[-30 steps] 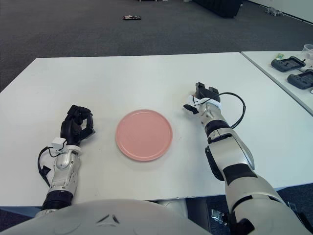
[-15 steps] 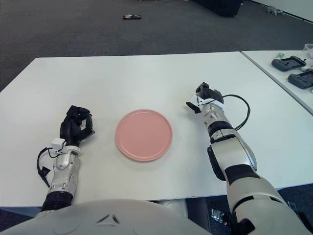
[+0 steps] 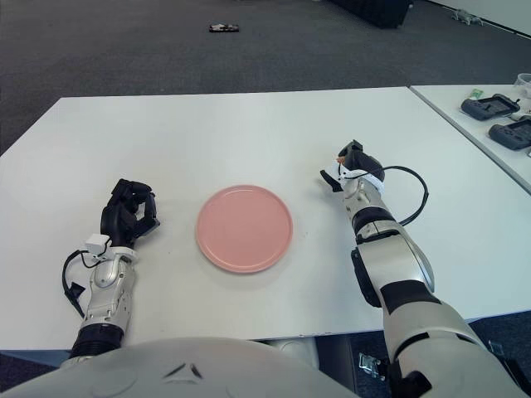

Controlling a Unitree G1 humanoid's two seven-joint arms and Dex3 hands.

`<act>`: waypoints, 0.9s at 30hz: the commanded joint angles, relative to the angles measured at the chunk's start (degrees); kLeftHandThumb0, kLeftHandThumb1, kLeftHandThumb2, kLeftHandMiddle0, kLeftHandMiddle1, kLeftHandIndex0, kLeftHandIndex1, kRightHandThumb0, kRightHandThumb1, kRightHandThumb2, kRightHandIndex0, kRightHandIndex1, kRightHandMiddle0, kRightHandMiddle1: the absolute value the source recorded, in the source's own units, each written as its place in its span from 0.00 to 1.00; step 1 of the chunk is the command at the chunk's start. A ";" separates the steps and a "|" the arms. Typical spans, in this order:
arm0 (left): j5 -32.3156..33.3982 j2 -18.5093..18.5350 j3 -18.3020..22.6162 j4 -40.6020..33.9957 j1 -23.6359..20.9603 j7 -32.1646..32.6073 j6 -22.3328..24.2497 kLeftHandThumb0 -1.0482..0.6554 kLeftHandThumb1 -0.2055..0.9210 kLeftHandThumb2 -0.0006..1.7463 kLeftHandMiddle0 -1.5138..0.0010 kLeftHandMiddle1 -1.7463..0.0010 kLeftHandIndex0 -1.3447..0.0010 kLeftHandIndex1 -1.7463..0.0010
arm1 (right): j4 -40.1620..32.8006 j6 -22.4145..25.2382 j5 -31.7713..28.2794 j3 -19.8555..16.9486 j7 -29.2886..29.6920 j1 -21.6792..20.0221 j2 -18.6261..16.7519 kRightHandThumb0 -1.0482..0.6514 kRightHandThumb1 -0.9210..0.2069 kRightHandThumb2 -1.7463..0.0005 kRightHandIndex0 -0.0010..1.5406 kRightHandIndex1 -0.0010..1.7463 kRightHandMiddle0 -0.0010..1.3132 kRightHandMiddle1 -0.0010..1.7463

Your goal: Put the apple into the plate.

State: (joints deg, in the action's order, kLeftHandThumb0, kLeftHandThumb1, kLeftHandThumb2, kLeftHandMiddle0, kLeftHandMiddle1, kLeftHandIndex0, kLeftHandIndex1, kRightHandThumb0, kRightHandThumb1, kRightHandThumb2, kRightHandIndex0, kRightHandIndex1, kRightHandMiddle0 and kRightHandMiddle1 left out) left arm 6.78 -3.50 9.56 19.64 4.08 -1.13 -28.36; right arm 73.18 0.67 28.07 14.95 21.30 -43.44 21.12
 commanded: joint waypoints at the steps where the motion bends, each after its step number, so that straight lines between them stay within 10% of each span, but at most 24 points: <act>1: 0.98 -0.40 0.40 2.28 1.52 -0.11 0.36 0.37 0.65 0.61 0.36 0.00 0.67 0.00 | 0.11 0.34 -0.21 0.15 0.43 1.95 -0.84 0.35 0.45 0.32 0.31 0.82 0.40 1.00; 11: 1.68 -0.12 0.73 2.36 1.28 -0.95 0.98 0.37 0.65 0.61 0.36 0.00 0.67 0.00 | -1.72 -2.91 -2.66 -2.23 4.31 3.39 -0.19 0.32 0.61 0.19 0.73 0.99 0.51 1.00; 27: 2.56 0.05 1.08 3.03 0.69 -1.33 0.92 0.37 0.65 0.61 0.36 0.00 0.67 0.00 | -9.85 -10.82 -8.98 -9.83 12.65 7.08 -1.46 0.31 0.66 0.15 0.88 1.00 0.55 1.00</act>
State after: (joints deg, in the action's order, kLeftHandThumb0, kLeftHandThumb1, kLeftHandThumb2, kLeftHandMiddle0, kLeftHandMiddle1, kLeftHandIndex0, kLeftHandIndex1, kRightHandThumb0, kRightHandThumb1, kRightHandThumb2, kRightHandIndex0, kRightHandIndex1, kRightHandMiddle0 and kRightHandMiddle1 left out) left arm 8.55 -3.27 10.27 20.23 3.61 -2.06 -27.25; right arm 66.12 -7.60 20.49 6.44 32.44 -36.47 20.07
